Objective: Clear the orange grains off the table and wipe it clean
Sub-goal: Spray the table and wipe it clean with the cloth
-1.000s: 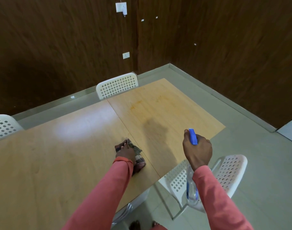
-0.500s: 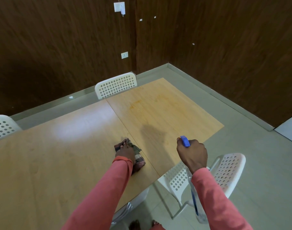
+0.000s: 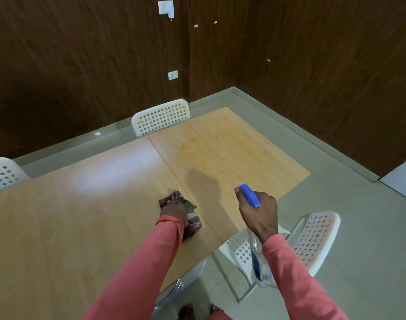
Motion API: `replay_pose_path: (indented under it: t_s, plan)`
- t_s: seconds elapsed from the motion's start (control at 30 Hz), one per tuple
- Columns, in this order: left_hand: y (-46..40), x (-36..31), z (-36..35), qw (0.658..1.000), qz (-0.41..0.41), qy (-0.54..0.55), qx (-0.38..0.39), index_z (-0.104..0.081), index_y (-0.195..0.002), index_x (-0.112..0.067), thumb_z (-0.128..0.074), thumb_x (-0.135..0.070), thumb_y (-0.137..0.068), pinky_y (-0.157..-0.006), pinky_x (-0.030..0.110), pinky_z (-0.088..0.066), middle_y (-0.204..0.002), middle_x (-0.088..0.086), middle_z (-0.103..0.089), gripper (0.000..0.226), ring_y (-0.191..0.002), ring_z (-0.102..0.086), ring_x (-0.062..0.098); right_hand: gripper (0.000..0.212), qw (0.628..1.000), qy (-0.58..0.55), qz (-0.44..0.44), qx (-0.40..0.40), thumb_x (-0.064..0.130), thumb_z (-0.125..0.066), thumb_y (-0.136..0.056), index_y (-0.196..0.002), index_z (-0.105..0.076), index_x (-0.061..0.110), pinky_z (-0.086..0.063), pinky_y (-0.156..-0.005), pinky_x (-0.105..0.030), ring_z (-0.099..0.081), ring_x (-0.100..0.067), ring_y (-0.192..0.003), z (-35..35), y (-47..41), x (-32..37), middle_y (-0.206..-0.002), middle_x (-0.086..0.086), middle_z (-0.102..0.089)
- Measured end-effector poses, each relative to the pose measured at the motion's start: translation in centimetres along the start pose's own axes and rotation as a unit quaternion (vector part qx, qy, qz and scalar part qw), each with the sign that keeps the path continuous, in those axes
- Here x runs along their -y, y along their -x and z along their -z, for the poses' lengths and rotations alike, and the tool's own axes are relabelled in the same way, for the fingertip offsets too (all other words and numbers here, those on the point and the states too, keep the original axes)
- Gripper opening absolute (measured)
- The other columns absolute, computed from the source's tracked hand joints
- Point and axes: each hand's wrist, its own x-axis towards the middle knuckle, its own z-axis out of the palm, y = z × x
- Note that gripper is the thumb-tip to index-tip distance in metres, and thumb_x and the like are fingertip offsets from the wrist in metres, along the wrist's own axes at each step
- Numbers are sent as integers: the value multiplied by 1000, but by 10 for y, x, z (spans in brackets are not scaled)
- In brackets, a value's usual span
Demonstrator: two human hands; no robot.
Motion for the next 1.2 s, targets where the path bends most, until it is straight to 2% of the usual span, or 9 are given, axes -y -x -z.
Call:
replay_pose_path:
  t_s: [0.2, 0.37, 0.53, 0.67, 0.73, 0.83, 0.97, 1.07, 1.2]
  plan:
    - [0, 1, -1, 1000, 5, 11, -5, -28, -149, -3, -48, -13, -95, -115, 47, -29, -161, 15, 0, 58, -147, -14, 35, 58, 997, 29, -10, -77, 43, -58, -94, -52, -30, 14, -27, -49, -33, -31, -22, -46, 10, -7, -1, -46, -2, -35]
    - [2, -1, 2, 1000, 4, 12, -5, -27, -149, -3, -48, -13, -96, -114, 46, -30, -161, 15, -1, 58, -147, -16, 34, 59, 995, 30, -31, -94, 46, -56, -95, -53, -32, 13, -31, -50, -33, -33, -23, -47, 13, -8, -6, -47, -4, -37]
    - [1, 1, 1, 1000, 1, 11, -8, -40, -143, -4, -49, -13, -94, -109, 45, -38, -161, 15, -9, 50, -138, -34, 34, 61, 999, 10, 5, -50, 47, -60, -92, -51, -28, 14, -30, -52, -34, -29, -21, -46, 6, -1, -6, -44, -2, -32]
    - [-1, 1, -2, 1000, 5, 17, -8, -32, -146, -1, -51, -15, -94, -111, 46, -36, -161, 17, -4, 57, -143, -26, 35, 64, 996, -71, 46, 1, 56, -61, -88, -57, -46, 2, -49, -56, -47, -49, -35, -52, -2, 5, -6, -51, -15, -49]
    - [-1, 2, -2, 1000, 5, 21, -2, -28, -149, -2, -53, -17, -94, -111, 46, -36, -161, 16, -1, 62, -144, -23, 35, 68, 995, -91, 44, 10, 59, -62, -84, -56, -44, 0, -49, -57, -52, -51, -41, -55, -5, 9, -3, -52, -20, -48]
    - [-2, 3, -3, 1000, 9, 21, 6, -24, -151, -3, -54, -19, -94, -111, 47, -36, -161, 15, 1, 66, -144, -21, 35, 71, 995, -81, 47, 29, 61, -62, -81, -55, -39, 0, -45, -56, -50, -48, -42, -53, -6, 11, 6, -51, -22, -45]
    - [-3, 3, -3, 1000, 5, 20, 9, -22, -151, -1, -51, -15, -95, -113, 48, -33, -161, 16, 4, 64, -145, -19, 37, 71, 994, -78, 16, 68, 63, -62, -81, -68, -57, -6, -51, -57, -53, -54, -43, -59, -1, 8, 5, -61, -26, -54]
    - [-3, 2, -3, 1000, 2, 16, 3, -25, -149, 0, -51, -15, -95, -113, 47, -32, -161, 17, 1, 62, -146, -18, 37, 71, 995, -62, -29, 69, 63, -66, -75, -62, -53, -6, -53, -59, -51, -57, -44, -59, 2, 8, 5, -57, -23, -54]
    - [-3, 1, -2, 1000, 2, 11, 0, -26, -149, 0, -49, -14, -96, -113, 47, -33, -161, 17, 1, 60, -144, -23, 36, 69, 995, -10, -58, 79, 65, -60, -74, -68, -59, -4, -56, -61, -51, -60, -42, -62, 6, 3, 0, -67, -22, -63]
